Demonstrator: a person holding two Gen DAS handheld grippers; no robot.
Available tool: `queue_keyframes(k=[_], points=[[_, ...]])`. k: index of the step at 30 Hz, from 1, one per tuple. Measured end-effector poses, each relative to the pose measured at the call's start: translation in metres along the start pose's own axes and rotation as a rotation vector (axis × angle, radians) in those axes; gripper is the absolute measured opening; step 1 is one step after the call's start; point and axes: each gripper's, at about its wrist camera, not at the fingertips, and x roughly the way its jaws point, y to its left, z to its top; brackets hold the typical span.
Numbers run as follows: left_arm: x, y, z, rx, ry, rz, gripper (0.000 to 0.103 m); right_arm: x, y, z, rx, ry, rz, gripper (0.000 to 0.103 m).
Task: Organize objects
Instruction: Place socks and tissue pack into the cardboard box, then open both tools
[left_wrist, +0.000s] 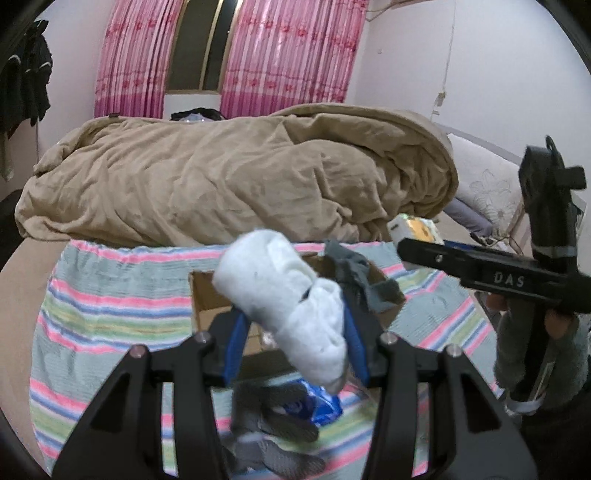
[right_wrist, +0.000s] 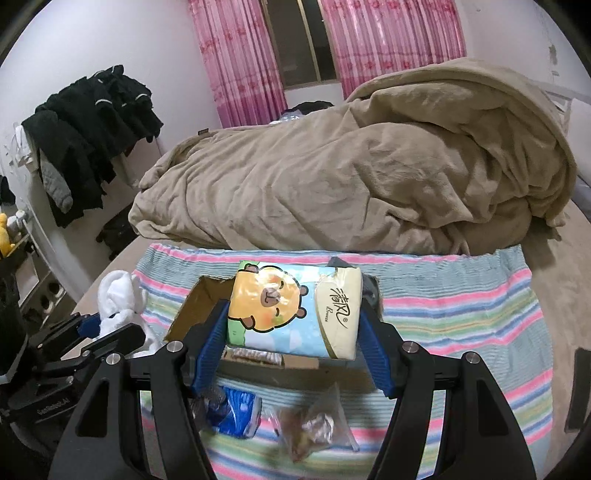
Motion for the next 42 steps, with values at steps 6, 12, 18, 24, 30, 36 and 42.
queue_keyframes(k=[6,12,18,24,30,36,42], points=[[0.027,0.011,-0.002,0.040,0.039,0.033,0.048,0.037,0.006,0.001,-0.024,0.067,0.007,0.069],[0.059,0.027,-0.007,0.019,0.118,0.032,0.048,0.086,-0.001,-0.005,-0.028,0.167,0.001,0.069],[0.080,0.036,-0.016,0.007,0.175,0.028,0.049,0.126,-0.012,-0.021,-0.020,0.273,-0.025,0.069],[0.090,0.038,-0.021,0.006,0.224,0.009,0.052,0.133,-0.003,-0.033,-0.054,0.331,-0.017,0.070],[0.094,0.039,-0.025,0.009,0.256,0.018,0.059,0.136,-0.004,-0.044,-0.027,0.395,0.021,0.070],[0.085,0.041,-0.025,0.003,0.241,0.033,0.062,0.116,-0.004,-0.039,-0.022,0.343,0.032,0.071],[0.069,0.030,-0.022,0.021,0.207,0.022,0.082,0.085,-0.004,-0.030,-0.021,0.258,0.026,0.081]])
